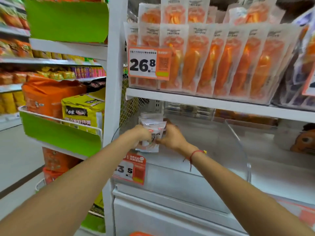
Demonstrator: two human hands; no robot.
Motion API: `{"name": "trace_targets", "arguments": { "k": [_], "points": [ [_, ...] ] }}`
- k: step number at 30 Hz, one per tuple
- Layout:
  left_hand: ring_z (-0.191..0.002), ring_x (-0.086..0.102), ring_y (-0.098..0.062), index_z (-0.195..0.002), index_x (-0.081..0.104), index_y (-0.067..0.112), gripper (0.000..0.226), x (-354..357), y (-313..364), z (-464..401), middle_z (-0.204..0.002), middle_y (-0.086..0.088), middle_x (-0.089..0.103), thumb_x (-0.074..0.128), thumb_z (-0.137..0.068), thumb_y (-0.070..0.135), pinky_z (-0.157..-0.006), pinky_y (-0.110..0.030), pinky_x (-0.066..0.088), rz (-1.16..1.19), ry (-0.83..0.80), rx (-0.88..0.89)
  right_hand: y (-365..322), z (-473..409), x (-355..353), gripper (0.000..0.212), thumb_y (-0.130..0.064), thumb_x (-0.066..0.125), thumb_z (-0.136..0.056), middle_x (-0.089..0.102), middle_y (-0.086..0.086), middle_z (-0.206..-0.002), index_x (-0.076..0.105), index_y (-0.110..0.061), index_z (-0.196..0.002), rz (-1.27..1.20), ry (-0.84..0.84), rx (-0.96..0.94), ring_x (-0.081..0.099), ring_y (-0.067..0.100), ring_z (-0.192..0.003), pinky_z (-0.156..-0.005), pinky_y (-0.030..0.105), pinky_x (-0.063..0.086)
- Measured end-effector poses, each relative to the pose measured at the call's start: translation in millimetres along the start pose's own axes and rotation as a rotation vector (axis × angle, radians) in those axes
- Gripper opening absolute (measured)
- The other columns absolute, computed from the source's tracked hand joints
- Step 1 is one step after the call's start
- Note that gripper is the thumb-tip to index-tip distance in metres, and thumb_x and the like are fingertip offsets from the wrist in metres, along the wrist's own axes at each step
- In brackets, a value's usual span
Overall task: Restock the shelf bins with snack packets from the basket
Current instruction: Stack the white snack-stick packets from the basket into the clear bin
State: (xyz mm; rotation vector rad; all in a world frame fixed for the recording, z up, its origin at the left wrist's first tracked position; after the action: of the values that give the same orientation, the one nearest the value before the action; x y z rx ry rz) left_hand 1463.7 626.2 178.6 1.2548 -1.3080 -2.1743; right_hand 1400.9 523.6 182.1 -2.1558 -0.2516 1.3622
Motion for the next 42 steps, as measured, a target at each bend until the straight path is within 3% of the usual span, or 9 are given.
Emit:
{"name": "trace_targets", "arguments": {
  "k": [5,11,17,20,25,28,31,35,42],
  "points": [
    [-0.128,0.044,-0.036,-0.139,0.036,0.001,0.049,7,-27,-36,-0.148,-0.016,0.033,0.053,-0.094,0.003,-0.089,-0.041,0.053,-0.041,-0.122,-0.252,28,-38,36,0.060,-0.017,0.083,-0.067,0.064,0.007,-0.116,0.056,-0.010,-0.119,0.063,-0.213,0.124,0.062,0.024,-0.107,-0.090,0.032,0.051],
    [-0.116,0.055,-0.031,-0.137,0.041,0.003,0.042,4,-22,-48,-0.137,-0.018,0.047,0.049,-0.096,0.004,-0.083,-0.037,0.057,-0.190,-0.138,-0.210,43,-52,45,0.046,-0.018,0.085,-0.065,0.067,0.006,-0.114,0.063,-0.009,-0.105,-0.098,-0.214,0.243,0.064,0.022,-0.103,-0.085,0.038,0.057],
    [-0.084,0.068,-0.022,-0.127,0.050,0.009,0.035,-9,13,-9,-0.108,-0.012,0.065,0.051,-0.093,0.008,-0.076,-0.032,0.056,-0.994,0.017,0.147,43,-44,49,0.050,-0.011,0.082,-0.070,0.068,0.007,-0.104,0.058,-0.008,-0.113,-0.301,-0.208,0.330,0.067,0.017,-0.077,-0.063,0.027,0.059],
    [-0.109,0.054,-0.025,-0.126,0.057,0.016,0.036,1,24,3,-0.125,-0.007,0.056,0.052,-0.091,0.009,-0.084,-0.034,0.046,-1.345,0.079,0.439,42,-41,55,0.051,-0.006,0.081,-0.070,0.061,0.004,-0.090,0.049,-0.007,-0.109,-0.387,-0.178,0.368,0.065,0.019,-0.078,-0.066,0.029,0.058],
    [-0.139,0.023,-0.025,-0.143,0.037,0.030,0.050,9,6,-7,-0.150,-0.005,0.027,0.047,-0.095,0.021,-0.111,-0.038,0.021,-1.788,0.004,0.523,34,-36,60,0.034,0.002,0.076,-0.073,0.064,0.011,-0.104,0.053,-0.005,-0.098,-0.492,-0.212,0.371,0.064,0.026,-0.097,-0.081,0.035,0.056],
    [-0.143,0.014,-0.026,-0.145,0.027,0.039,0.056,1,-4,-7,-0.155,-0.008,0.017,0.048,-0.095,0.025,-0.115,-0.042,0.011,-1.857,-0.061,0.412,36,-31,61,0.033,0.000,0.072,-0.079,0.066,0.017,-0.109,0.057,0.003,-0.108,-0.589,-0.238,0.481,0.067,0.026,-0.094,-0.081,0.029,0.057],
    [-0.144,0.008,-0.026,-0.147,0.020,0.042,0.059,-4,-10,-5,-0.156,-0.008,0.011,0.042,-0.097,0.022,-0.116,-0.045,0.005,-1.906,-0.131,0.331,37,-32,62,0.027,-0.018,0.071,-0.084,0.066,0.011,-0.098,0.060,-0.002,-0.102,-0.291,-0.215,0.434,0.067,0.023,-0.082,-0.062,0.022,0.058],
    [-0.145,0.001,-0.026,-0.149,0.011,0.039,0.058,-2,-12,-7,-0.157,-0.008,0.008,0.038,-0.099,0.029,-0.117,-0.044,-0.002,-1.911,-0.171,0.275,28,-29,85,0.033,-0.014,0.055,-0.094,0.059,0.017,-0.124,0.052,0.002,-0.123,-0.083,-0.454,0.314,0.062,0.030,-0.108,-0.092,0.039,0.053],
    [-0.146,-0.001,-0.026,-0.151,0.010,0.029,0.060,0,-8,-4,-0.158,-0.008,0.005,0.039,-0.099,0.032,-0.117,-0.041,-0.003,-1.823,-0.168,0.249,36,-20,81,0.048,-0.005,0.055,-0.093,0.054,0.013,-0.134,0.037,-0.006,-0.138,-0.309,-0.579,0.378,0.057,0.026,-0.118,-0.094,0.032,0.050]
  ]
}}
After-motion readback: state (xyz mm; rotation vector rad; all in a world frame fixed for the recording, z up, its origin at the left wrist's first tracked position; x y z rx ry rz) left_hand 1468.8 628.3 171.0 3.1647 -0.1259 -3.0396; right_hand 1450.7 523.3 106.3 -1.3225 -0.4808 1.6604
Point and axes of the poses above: each hand's wrist, its own z-axis away from the middle knuckle, its own x-axis out of the palm, y = z × x, the point moved 5 cm from there along -z, towards the middle knuckle
